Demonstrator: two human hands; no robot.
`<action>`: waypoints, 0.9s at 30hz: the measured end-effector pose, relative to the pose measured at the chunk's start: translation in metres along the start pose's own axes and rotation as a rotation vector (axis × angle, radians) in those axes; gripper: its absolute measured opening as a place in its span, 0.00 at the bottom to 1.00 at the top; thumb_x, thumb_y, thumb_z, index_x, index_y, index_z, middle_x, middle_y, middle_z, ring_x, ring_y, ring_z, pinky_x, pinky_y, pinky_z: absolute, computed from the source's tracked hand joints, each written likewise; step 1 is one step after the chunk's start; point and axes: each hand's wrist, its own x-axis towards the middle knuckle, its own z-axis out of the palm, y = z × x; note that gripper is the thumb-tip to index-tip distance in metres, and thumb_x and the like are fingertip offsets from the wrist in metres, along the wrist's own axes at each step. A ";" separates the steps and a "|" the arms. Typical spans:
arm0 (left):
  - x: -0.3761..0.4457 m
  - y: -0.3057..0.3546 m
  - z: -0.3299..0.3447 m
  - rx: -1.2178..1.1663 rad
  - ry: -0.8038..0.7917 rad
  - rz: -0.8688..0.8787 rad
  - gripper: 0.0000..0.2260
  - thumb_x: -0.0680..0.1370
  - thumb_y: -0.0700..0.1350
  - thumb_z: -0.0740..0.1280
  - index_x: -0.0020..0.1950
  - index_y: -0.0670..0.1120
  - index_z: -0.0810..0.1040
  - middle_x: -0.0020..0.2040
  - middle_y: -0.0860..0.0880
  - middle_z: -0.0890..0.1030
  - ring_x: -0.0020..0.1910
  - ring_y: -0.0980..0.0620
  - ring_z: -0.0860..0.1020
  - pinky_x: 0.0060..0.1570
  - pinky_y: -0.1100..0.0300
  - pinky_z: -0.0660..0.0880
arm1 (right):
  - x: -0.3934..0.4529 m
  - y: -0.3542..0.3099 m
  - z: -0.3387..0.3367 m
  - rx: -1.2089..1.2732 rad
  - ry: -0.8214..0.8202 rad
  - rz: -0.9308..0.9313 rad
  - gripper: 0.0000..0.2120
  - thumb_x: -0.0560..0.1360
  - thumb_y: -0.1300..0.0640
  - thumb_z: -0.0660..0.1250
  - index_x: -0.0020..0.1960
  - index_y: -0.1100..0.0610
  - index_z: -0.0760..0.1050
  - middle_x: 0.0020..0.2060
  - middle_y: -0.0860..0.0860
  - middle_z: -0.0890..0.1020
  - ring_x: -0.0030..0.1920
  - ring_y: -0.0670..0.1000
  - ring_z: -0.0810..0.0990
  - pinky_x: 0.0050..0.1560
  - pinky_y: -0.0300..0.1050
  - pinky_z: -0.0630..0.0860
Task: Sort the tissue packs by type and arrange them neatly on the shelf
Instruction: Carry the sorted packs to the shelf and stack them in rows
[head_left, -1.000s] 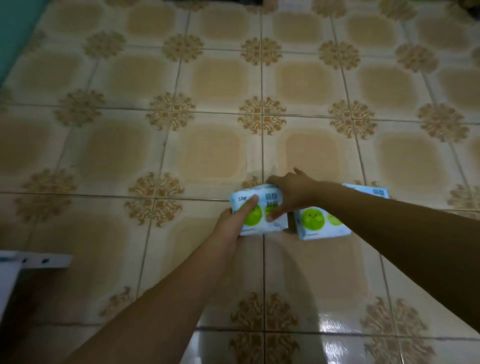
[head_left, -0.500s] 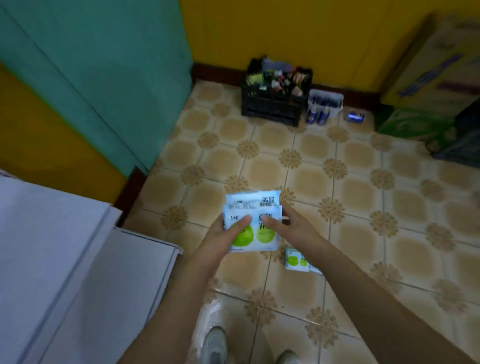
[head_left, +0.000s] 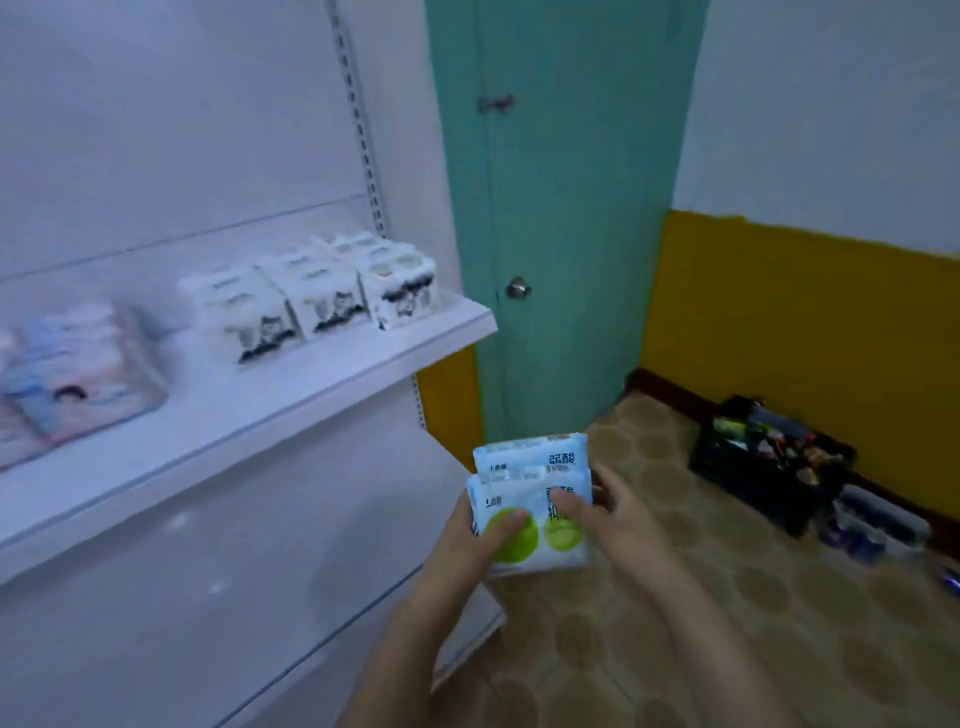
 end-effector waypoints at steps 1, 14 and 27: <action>-0.015 0.012 -0.014 0.010 0.039 0.031 0.25 0.70 0.49 0.74 0.66 0.48 0.74 0.58 0.48 0.84 0.55 0.47 0.83 0.55 0.48 0.80 | -0.004 -0.013 0.016 -0.017 -0.037 -0.032 0.20 0.70 0.55 0.76 0.60 0.52 0.77 0.52 0.51 0.85 0.50 0.49 0.85 0.44 0.44 0.81; -0.272 0.088 -0.263 0.056 0.599 0.270 0.18 0.76 0.45 0.73 0.64 0.56 0.75 0.56 0.54 0.84 0.54 0.55 0.83 0.55 0.56 0.80 | -0.130 -0.089 0.338 -0.108 -0.638 -0.282 0.34 0.62 0.50 0.79 0.66 0.47 0.72 0.54 0.46 0.84 0.52 0.46 0.84 0.50 0.44 0.80; -0.473 0.088 -0.490 0.165 0.911 0.289 0.14 0.77 0.51 0.72 0.61 0.53 0.78 0.54 0.53 0.85 0.53 0.55 0.83 0.54 0.58 0.80 | -0.253 -0.075 0.636 -0.097 -0.766 -0.317 0.26 0.65 0.55 0.80 0.58 0.48 0.71 0.51 0.45 0.83 0.48 0.43 0.83 0.40 0.37 0.79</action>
